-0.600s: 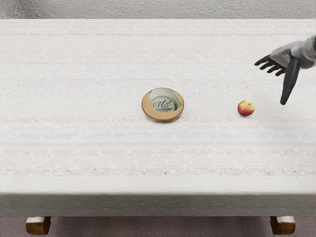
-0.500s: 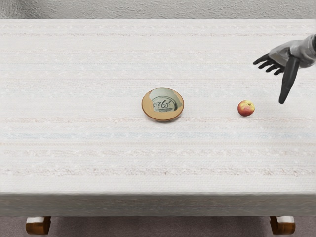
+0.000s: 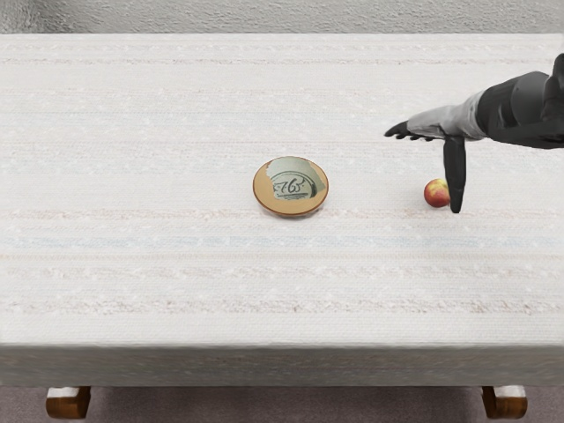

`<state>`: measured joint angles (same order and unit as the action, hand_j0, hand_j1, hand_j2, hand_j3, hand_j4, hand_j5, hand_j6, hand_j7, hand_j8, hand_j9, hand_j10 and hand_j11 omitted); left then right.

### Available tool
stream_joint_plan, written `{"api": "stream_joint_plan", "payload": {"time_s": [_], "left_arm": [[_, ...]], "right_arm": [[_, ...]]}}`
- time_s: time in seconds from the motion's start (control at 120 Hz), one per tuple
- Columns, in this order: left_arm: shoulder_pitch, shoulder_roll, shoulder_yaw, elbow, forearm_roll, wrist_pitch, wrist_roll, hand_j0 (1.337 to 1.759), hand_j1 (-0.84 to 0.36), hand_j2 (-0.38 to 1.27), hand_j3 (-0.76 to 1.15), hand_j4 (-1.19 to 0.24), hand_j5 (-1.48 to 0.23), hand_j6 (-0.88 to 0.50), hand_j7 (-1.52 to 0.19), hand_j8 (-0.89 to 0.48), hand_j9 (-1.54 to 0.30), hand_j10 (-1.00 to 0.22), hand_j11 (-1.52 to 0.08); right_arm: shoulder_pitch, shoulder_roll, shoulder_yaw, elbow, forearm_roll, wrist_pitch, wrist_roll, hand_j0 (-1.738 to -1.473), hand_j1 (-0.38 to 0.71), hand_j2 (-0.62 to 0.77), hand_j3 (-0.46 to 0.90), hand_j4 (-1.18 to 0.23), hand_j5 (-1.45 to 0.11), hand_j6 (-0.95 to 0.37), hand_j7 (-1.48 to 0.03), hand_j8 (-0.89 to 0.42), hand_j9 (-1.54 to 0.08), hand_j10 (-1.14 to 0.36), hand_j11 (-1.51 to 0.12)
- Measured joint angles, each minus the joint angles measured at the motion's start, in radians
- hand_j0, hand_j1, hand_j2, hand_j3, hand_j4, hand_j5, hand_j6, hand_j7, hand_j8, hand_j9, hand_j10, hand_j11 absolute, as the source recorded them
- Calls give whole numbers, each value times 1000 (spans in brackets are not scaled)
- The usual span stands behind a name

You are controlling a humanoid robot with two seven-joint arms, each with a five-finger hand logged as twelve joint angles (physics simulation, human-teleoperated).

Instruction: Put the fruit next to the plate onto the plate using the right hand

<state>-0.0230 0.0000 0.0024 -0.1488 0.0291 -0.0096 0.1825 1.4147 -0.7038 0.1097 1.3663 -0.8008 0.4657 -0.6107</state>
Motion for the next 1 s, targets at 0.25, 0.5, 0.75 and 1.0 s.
{"api": "stream_joint_plan", "payload": {"time_s": [0.25,0.5,0.75,1.0], "left_arm": [[0,0,0,0,0,0,0,1658,349,0,0,0,0,-1,0,0,0,0,0],[0,0,0,0,0,0,0,1658,349,0,0,0,0,-1,0,0,0,0,0],[0,0,0,0,0,0,0,1658,349,0,0,0,0,-1,0,0,0,0,0],[0,0,-1,0,0,0,0,1658,349,0,0,0,0,-1,0,0,0,0,0]], "right_arm": [[-129,7,2,5,-167,-159,0,-1658,-349,1,0,-4,-1,-5,0,-4,0,-3,0],[-200,101,1,-103,-244,-264,0,-1658,-317,-4,0,-31,-36,-33,-35,-32,-36,-30,-36],[-222,112,0,-116,-284,-350,0,-1658,-247,-16,0,-91,-113,-93,-112,-91,-113,-90,-112],[-267,125,-10,-128,-336,-415,0,-1658,-258,-13,0,-82,-101,-84,-100,-82,-101,-81,-101]]}}
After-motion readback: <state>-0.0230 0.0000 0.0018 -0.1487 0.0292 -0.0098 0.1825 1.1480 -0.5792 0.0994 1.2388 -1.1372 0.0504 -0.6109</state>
